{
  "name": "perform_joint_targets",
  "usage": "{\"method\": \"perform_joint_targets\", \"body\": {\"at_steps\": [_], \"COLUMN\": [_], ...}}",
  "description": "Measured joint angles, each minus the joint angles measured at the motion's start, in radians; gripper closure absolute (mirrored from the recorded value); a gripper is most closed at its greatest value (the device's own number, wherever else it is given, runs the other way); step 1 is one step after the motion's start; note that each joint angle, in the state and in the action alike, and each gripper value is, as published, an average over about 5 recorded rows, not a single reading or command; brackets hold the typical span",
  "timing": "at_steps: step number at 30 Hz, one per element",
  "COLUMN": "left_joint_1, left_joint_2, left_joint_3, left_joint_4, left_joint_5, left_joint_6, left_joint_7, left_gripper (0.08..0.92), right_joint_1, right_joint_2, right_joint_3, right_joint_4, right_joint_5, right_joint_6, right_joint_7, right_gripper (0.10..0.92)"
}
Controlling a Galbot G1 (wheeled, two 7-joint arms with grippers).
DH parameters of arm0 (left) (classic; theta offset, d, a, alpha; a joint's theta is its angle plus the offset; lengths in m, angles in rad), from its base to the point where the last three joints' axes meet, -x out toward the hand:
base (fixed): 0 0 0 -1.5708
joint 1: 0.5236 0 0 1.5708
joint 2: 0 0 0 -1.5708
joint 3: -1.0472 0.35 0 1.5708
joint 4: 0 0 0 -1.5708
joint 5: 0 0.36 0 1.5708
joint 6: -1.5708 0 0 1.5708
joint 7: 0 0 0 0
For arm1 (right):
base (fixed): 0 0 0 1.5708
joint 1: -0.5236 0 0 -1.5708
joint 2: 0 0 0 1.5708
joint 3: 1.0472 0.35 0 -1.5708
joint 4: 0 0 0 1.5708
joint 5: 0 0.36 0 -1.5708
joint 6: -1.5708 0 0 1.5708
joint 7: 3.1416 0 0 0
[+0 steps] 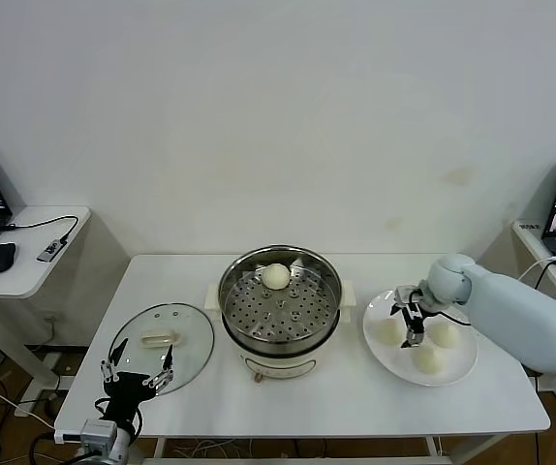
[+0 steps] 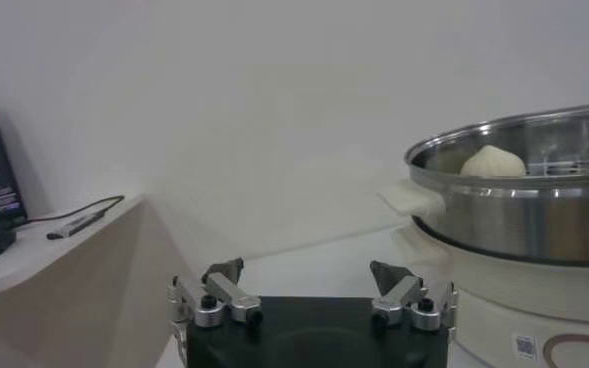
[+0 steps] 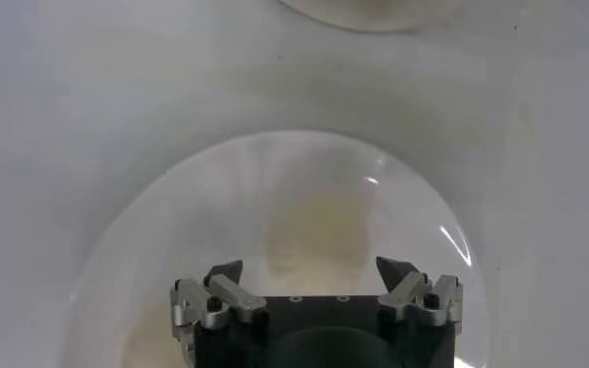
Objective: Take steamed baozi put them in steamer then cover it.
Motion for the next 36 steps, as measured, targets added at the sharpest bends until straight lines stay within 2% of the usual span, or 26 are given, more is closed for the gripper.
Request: {"method": "perform_joint_targets", "body": {"at_steps": [7,13,25,36], "left_joint_1": [0.002,0.003,0.003,-0.012], "left_joint_2": [-0.003,-0.005,0.0,-0.002], "left_joint_3": [-0.003,-0.001,-0.001,0.014], "left_joint_4": [-0.001,-0.001,-0.015,-0.016], "left_joint_5": [0.0,0.002,0.003,-0.003], "left_joint_6": [-0.001,-0.001,0.0,0.001], "left_joint_7": [-0.001,-0.001,-0.001,0.0], "left_gripper": [0.177,0.177,0.177,0.177], "right_joint_1": [-0.011,-0.01,0.069,0.387], "right_joint_2": [0.016,0.015,-0.045,-0.107], "right_joint_3": [0.01,0.016,-0.017,-0.199], "right_joint_4": [-0.024,-0.024,0.061,0.207], "right_joint_5": [-0.017,-0.017,0.034,0.198], "right_joint_6": [-0.002,-0.002,-0.043,-0.123], "right_joint_7": [0.001,-0.002,-0.034,-0.043], "right_gripper": [0.363,0.433,0.448,0.44]}}
